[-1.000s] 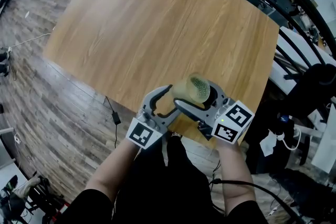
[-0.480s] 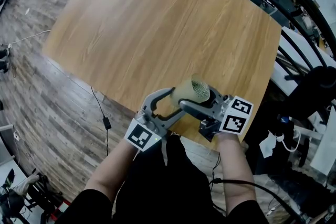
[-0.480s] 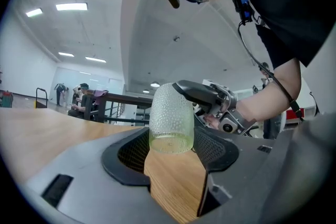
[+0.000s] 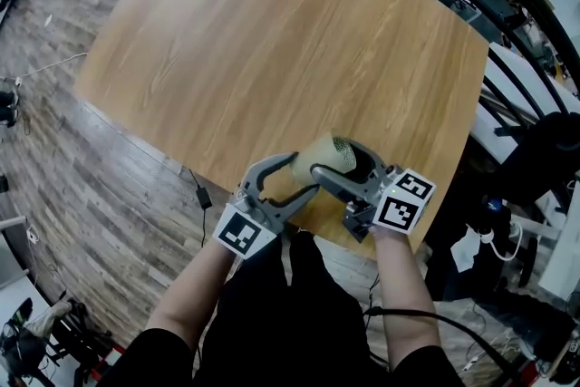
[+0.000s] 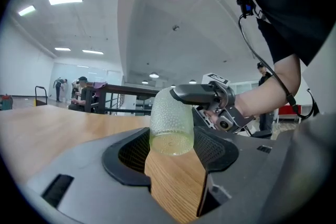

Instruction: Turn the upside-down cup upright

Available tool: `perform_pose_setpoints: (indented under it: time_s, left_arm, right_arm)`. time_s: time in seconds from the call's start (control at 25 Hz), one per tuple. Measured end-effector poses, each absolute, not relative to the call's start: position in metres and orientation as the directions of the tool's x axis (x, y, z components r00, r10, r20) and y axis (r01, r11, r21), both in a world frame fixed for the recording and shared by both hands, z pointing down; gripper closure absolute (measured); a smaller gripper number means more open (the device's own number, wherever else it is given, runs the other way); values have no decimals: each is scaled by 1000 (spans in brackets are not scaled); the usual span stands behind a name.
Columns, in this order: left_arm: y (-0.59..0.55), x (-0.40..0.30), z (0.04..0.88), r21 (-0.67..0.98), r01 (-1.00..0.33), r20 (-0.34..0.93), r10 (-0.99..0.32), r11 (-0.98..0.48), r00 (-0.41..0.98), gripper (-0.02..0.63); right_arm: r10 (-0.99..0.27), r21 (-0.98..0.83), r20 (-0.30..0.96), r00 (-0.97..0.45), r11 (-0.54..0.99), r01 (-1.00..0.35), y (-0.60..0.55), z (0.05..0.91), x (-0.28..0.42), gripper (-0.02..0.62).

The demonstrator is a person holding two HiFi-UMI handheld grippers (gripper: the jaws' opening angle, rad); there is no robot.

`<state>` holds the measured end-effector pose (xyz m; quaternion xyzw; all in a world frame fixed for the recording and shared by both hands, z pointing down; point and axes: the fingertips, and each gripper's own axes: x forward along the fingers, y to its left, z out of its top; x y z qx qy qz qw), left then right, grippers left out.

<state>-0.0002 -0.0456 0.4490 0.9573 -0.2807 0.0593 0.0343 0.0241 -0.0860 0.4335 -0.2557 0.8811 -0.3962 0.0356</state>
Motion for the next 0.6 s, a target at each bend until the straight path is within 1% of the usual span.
perform_pose_setpoints:
  time_s: [0.24,0.4,0.6]
  left_arm:
    - [-47,2,453,12,-543,143,-537,-839,832,337]
    - [-47,-1,457,35,-559,156,-548,-828,822,337]
    - [-48,-7,461,76,-585,162,-569,-808,806,337]
  right_arm:
    - [-545,-653,196,-815,547,-523,-88,438,35,201]
    - [-591,-551,242,-770,570,-610,-91,435,42,201]
    - [-631,-461,240,-738,595,-659,-91,427,50,202]
